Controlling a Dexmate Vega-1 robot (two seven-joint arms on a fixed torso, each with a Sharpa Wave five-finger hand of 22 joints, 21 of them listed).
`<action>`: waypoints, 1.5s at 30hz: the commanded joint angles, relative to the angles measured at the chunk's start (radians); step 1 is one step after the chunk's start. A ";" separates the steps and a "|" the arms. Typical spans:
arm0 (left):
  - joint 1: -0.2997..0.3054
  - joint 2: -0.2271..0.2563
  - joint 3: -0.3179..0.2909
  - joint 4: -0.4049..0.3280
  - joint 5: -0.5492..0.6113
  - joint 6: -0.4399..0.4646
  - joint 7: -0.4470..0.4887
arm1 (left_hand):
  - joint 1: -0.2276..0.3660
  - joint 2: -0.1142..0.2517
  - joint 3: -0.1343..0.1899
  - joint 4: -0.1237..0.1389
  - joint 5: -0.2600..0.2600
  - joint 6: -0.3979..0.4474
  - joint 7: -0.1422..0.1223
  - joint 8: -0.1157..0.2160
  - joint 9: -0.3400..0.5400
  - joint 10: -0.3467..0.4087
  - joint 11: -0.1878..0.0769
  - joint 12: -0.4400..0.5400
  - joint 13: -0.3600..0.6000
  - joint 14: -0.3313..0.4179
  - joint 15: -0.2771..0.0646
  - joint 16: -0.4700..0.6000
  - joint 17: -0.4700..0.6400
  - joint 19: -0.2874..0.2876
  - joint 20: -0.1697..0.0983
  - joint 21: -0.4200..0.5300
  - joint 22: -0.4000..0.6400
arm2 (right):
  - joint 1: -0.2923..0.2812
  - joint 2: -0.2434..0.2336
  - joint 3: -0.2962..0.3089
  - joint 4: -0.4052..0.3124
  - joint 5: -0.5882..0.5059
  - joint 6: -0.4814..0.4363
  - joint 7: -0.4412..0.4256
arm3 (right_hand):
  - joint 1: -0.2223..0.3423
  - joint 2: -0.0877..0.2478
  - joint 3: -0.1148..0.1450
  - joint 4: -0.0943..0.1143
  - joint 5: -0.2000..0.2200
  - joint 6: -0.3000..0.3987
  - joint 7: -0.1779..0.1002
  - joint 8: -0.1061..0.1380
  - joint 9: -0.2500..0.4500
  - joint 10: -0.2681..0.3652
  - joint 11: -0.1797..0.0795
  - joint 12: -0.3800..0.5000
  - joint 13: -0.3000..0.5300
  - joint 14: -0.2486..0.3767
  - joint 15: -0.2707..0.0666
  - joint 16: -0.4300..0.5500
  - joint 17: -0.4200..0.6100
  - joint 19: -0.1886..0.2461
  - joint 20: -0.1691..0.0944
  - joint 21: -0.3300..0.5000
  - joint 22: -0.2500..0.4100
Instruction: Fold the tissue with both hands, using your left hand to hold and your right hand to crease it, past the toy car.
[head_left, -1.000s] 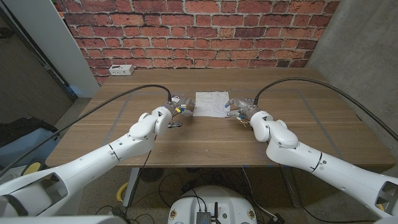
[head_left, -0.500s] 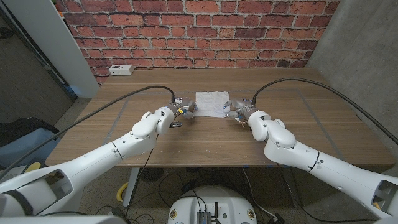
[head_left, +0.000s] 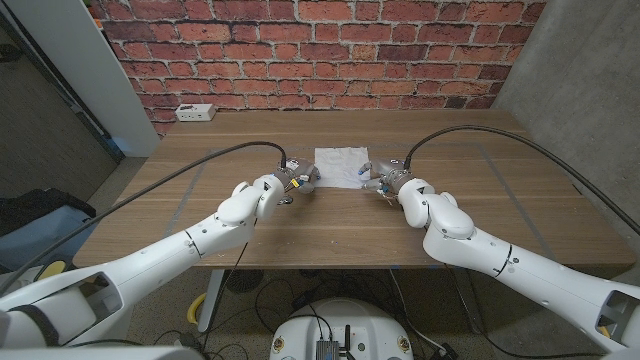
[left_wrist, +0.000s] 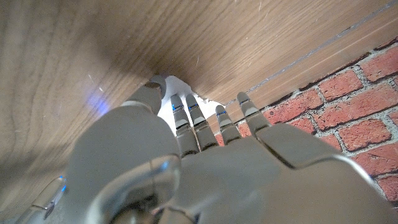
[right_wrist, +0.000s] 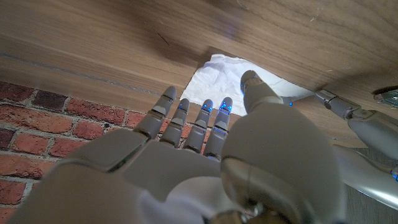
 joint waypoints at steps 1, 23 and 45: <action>-0.017 -0.027 0.017 0.044 0.021 0.020 -0.040 | 0.014 0.045 0.014 0.003 0.009 -0.013 0.007 -0.008 0.004 -0.007 0.004 -0.009 0.006 0.003 0.007 0.004 0.005 0.002 0.010 -0.005 0.006 | 0.005 0.004 0.001 0.007 -0.006 0.016 0.002 | 0.014 0.005 -0.006 -0.003 0.008 0.009 0.002 0.006 0.002 0.006 0.002 0.005 0.005 0.010 -0.093 0.007 0.002 0.008 0.005 0.000 0.003; -0.027 -0.073 0.020 0.140 -0.012 0.005 0.128 | 0.040 0.080 -0.055 0.011 -0.005 0.383 0.038 0.073 0.016 0.306 -0.004 0.037 0.009 0.223 -0.092 0.033 0.002 0.088 -0.024 0.004 0.007 | 0.007 0.014 0.016 0.047 0.028 0.046 -0.008 | 0.070 0.018 -0.027 -0.014 0.013 0.044 0.005 0.009 0.002 0.035 0.000 0.011 0.008 0.053 -0.124 0.037 0.017 0.023 0.001 0.004 0.004; -0.050 -0.044 0.037 0.069 -0.013 0.003 0.002 | 0.056 0.020 -0.115 -0.017 0.003 0.191 0.012 0.000 0.008 0.175 -0.001 -0.016 0.011 0.149 -0.068 0.004 0.003 0.063 -0.009 -0.023 0.008 | 0.047 0.031 -0.027 0.139 0.004 0.122 -0.013 | 0.136 0.042 -0.039 -0.018 0.019 0.031 -0.027 0.005 0.002 0.023 -0.035 0.008 0.015 0.103 -0.159 0.089 0.062 0.011 -0.015 0.000 0.005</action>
